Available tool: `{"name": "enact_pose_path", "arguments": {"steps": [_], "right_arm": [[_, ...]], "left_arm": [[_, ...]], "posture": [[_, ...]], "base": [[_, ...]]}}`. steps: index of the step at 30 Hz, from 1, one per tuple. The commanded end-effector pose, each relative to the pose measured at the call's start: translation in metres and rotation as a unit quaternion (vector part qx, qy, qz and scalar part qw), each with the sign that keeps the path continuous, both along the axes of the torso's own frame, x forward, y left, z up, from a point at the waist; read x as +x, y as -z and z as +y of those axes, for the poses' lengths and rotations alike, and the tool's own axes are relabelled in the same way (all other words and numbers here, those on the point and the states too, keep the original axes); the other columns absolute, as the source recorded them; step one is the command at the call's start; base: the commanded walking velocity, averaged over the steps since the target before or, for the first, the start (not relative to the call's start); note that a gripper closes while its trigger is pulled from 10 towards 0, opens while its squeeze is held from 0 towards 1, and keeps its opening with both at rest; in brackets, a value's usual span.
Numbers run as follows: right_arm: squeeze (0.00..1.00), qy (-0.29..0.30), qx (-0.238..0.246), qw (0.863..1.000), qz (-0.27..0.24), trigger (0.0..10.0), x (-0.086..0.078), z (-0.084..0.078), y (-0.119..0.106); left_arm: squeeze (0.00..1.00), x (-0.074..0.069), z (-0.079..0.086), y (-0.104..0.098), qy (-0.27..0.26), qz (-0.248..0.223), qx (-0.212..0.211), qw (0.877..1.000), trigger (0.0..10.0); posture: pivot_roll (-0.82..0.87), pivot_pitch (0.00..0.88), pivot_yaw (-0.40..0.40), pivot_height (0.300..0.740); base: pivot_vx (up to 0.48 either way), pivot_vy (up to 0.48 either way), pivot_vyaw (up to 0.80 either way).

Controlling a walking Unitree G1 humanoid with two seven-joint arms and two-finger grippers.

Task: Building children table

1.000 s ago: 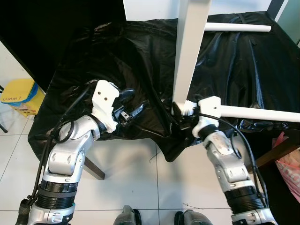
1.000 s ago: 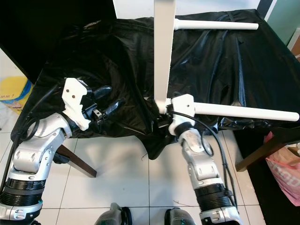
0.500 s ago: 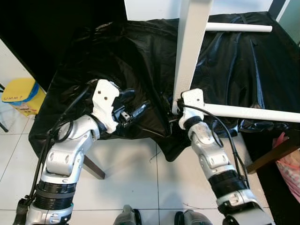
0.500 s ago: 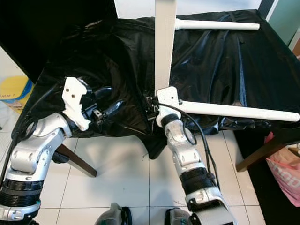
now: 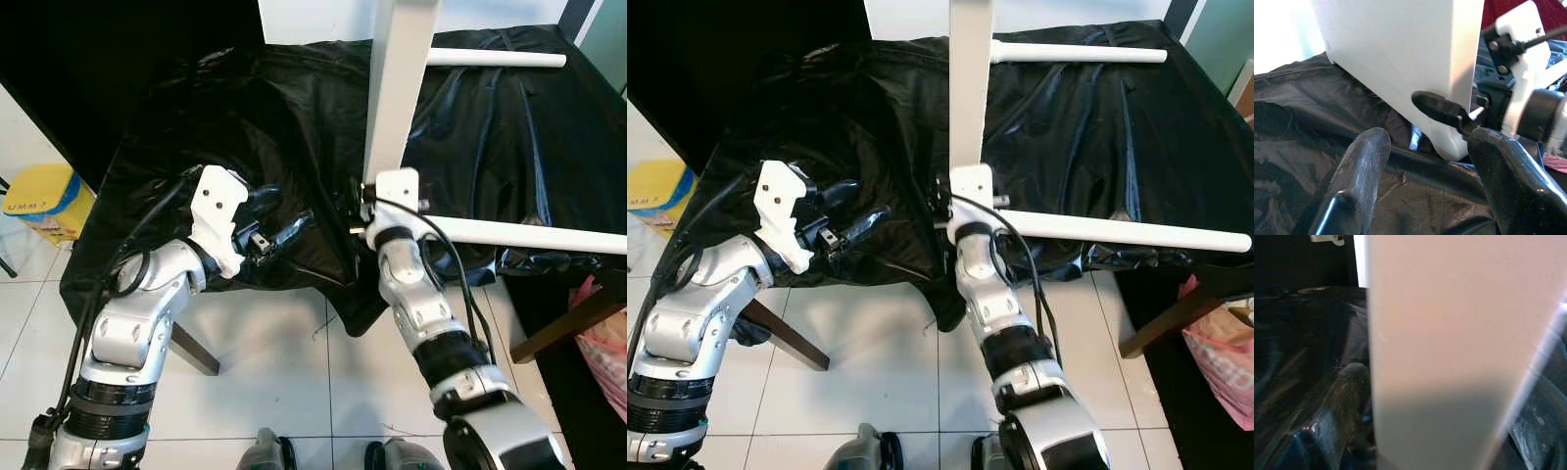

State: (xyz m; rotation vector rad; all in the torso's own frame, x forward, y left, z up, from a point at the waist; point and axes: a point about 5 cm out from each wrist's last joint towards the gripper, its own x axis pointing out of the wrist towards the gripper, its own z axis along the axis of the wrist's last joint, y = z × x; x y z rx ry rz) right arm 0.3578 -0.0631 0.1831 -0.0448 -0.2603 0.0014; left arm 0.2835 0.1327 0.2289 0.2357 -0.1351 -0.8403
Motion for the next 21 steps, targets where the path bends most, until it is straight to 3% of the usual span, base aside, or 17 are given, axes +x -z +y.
{"name": "enact_pose_path", "arguments": {"steps": [1,21], "right_arm": [[0.0,0.002,0.01,1.0,0.013,10.0,0.002,0.006,0.005],[0.0,0.042,0.005,0.998,0.039,10.0,0.022,0.013,-0.001]], "left_arm": [[0.0,-0.002,0.0,0.001,0.009,0.005,0.007,1.0,10.0],[0.0,-0.005,0.002,0.003,0.012,0.013,0.007,1.0,10.0]], "posture": [[0.01,0.126,0.037,0.74],[0.02,0.127,0.037,0.74]], "base": [[0.0,0.0,0.0],[0.0,0.0,0.0]]}}
